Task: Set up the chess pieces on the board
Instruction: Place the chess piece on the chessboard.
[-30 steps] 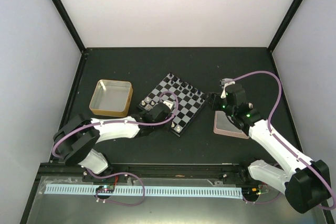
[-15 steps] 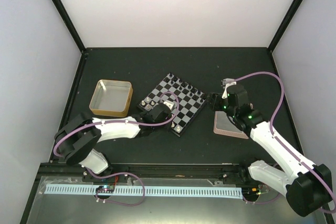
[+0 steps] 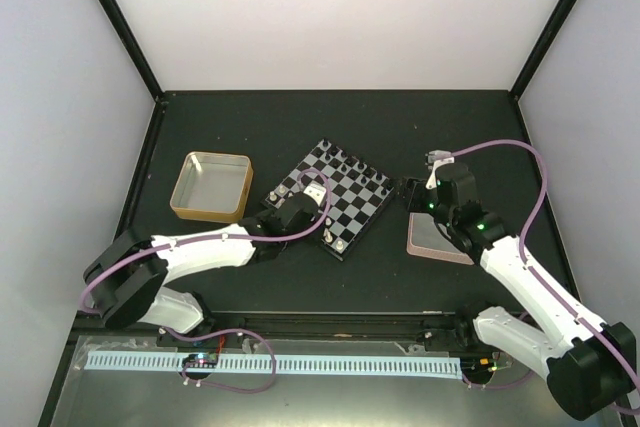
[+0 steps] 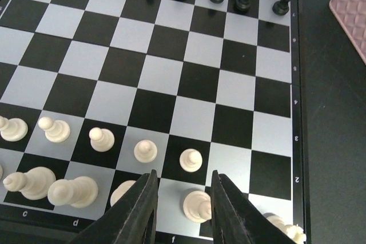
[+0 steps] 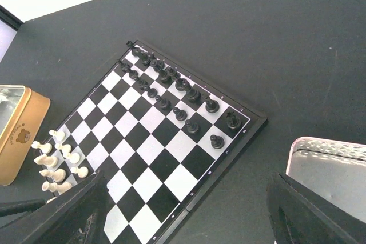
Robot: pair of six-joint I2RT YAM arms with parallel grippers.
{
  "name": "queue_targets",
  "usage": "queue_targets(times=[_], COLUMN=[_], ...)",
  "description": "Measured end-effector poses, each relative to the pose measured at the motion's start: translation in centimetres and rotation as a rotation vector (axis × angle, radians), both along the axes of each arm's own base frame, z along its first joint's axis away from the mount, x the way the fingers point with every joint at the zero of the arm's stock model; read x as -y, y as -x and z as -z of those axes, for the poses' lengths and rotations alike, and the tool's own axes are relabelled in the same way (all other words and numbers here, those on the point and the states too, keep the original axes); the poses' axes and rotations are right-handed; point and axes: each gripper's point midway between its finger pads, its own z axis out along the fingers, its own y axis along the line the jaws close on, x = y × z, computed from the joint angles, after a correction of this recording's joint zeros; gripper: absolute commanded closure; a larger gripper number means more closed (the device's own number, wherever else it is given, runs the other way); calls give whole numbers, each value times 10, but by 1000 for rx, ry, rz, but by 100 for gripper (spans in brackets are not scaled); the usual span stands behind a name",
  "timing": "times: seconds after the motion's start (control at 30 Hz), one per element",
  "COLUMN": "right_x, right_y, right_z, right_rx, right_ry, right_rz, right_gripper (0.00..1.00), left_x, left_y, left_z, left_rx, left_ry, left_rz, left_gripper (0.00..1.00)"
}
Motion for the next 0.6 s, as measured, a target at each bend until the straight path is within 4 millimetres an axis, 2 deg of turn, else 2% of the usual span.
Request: queue_targets(times=[0.33,0.6], right_x=[1,0], right_y=[1,2], right_z=[1,4], right_rx=[-12,-28], right_ry=[-13,-21], right_rz=[11,14], right_gripper=[24,24], left_x=[0,5], left_y=[5,11], left_z=[6,29], left_rx=[-29,-108], left_ry=[-9,-33], left_rz=[17,47], left_gripper=[66,77])
